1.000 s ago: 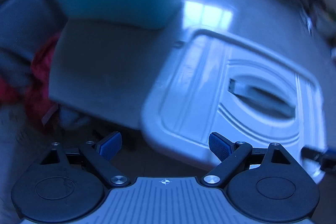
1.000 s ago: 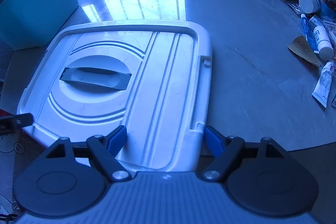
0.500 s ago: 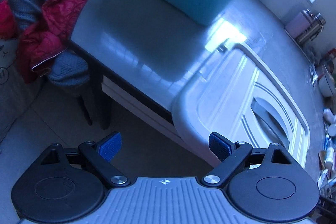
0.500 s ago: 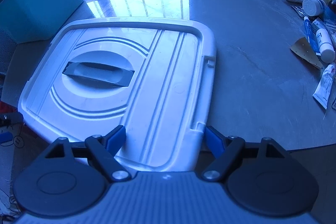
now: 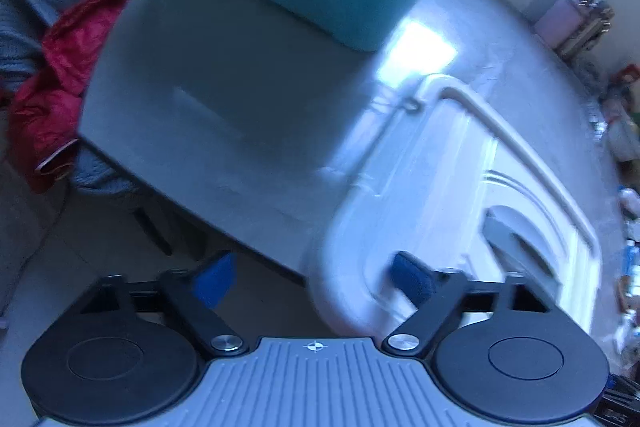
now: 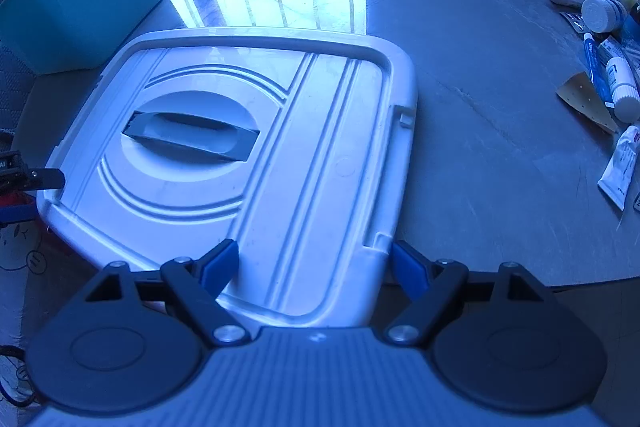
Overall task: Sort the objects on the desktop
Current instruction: 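Close the left gripper on the lid rim while the right gripper grips the rim, then lift the white lid off the table with both grippers, tilting it up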
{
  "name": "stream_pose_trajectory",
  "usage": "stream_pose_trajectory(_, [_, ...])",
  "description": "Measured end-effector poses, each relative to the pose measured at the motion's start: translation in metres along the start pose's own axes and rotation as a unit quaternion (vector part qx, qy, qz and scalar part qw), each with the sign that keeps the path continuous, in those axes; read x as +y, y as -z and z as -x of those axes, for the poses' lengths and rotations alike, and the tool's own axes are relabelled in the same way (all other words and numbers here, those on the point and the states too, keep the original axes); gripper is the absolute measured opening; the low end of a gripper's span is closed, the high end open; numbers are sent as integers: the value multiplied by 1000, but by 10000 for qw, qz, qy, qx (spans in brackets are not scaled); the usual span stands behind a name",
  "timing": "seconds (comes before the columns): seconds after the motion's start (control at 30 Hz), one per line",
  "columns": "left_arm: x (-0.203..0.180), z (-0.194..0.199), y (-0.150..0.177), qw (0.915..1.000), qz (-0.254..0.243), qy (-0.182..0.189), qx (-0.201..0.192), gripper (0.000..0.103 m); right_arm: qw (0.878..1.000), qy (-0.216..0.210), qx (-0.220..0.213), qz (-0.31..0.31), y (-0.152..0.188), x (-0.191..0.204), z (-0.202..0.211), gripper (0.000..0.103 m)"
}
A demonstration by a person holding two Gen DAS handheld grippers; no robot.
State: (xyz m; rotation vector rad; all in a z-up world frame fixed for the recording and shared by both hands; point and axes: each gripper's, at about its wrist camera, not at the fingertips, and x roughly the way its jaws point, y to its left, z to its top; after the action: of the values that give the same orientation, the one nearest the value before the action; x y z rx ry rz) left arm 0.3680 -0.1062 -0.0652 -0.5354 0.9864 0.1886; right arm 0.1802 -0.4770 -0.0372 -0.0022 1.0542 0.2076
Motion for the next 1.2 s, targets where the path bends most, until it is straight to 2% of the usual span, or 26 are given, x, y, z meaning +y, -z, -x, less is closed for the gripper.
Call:
stream_pose_trajectory(0.1, [-1, 2, 0, 10000, 25, 29, 38, 61, 10000, -33, -3, 54, -1, -2, 0, 83])
stream_pose_trajectory(0.17, [-4, 3, 3, 9999, -50, 72, 58, 46, 9999, -75, 8, 101, -1, -3, 0, 83])
stream_pose_trajectory(0.27, [-6, 2, 3, 9997, -250, 2, 74, 46, 9999, -94, 13, 124, -2, -5, 1, 83])
stream_pose_trajectory(0.37, [-9, -1, 8, 9996, -227, -50, 172, 45, 9999, -108, 17, 86, -5, -2, -4, 83])
stream_pose_trajectory(0.5, [-14, 17, 22, 9989, -347, -129, 283, 44, 9997, -141, 22, -177, -5, -4, -6, 83])
stream_pose_trajectory(0.53, [-10, 27, 26, 9987, -395, -167, 289, 40, 9994, -142, 8, -320, -4, -8, -4, 83])
stream_pose_trajectory(0.57, [-12, 30, 28, 9981, -503, -265, 257, 27, 9986, -146, -1, -506, -2, -13, -3, 83])
stream_pose_trajectory(0.6, [-11, 42, 36, 9972, -617, -362, 219, 25, 9972, -176, 10, -732, 0, -18, -1, 83])
stream_pose_trajectory(0.83, [-11, 54, 36, 9957, -744, -446, 329, 25, 9781, -458, 302, -2009, 21, -54, -6, 86])
stream_pose_trajectory(1.0, [-9, 58, 34, 9951, -768, -469, 399, 26, 9460, -1175, 293, -3007, 35, -75, -24, 87])
stream_pose_trajectory(1.03, [-8, 58, 34, 9950, -774, -475, 406, 26, 9413, -1313, 291, -3096, 35, -77, -28, 86])
stream_pose_trajectory(1.07, [-7, 59, 34, 9947, -800, -498, 406, 26, 9365, -1452, 293, -3177, 36, -78, -31, 79])
stream_pose_trajectory(1.1, [-6, 59, 34, 9944, -826, -521, 406, 26, 9317, -1633, 235, -3237, 36, -80, -33, 63])
stream_pose_trajectory(1.2, [-6, 61, 34, 9941, -835, -559, 406, 27, 9252, -1841, 163, -3314, 34, -83, -33, 59])
